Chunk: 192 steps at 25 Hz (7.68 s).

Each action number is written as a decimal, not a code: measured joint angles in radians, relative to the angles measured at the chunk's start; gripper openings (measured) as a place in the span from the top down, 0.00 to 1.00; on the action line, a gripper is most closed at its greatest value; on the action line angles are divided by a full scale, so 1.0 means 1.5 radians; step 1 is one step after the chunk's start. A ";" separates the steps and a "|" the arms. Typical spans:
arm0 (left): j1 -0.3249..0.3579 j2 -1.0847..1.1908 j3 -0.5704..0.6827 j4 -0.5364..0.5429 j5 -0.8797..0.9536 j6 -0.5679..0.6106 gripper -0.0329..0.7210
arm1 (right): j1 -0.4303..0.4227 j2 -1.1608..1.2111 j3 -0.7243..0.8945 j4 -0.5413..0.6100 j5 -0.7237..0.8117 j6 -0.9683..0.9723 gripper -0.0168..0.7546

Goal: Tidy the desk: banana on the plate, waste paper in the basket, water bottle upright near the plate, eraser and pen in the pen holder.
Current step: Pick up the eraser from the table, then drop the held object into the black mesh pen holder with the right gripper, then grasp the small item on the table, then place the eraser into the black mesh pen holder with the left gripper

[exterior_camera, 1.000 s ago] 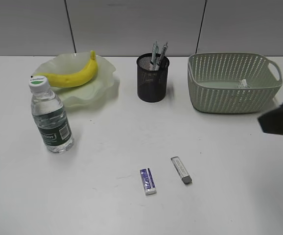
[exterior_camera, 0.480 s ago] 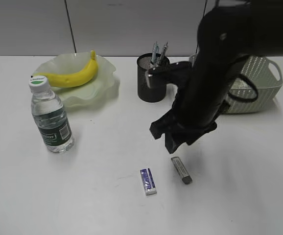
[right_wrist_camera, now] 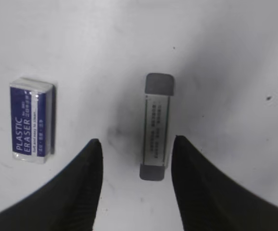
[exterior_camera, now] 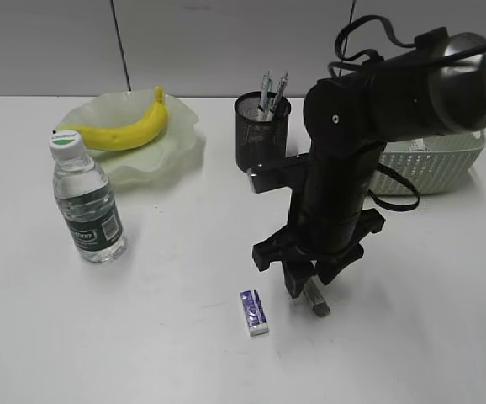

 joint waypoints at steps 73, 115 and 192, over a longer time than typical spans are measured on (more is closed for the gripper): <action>0.000 0.000 0.000 0.001 0.000 -0.002 0.55 | -0.099 -0.298 -0.058 -0.139 0.042 -0.019 0.64; 0.000 0.689 -0.080 -0.211 -0.258 0.031 0.55 | -0.099 -1.139 0.462 -0.120 0.097 -0.105 0.65; 0.009 1.534 -0.890 0.021 -0.476 -0.342 0.71 | -0.099 -1.345 0.477 -0.119 0.136 -0.120 0.65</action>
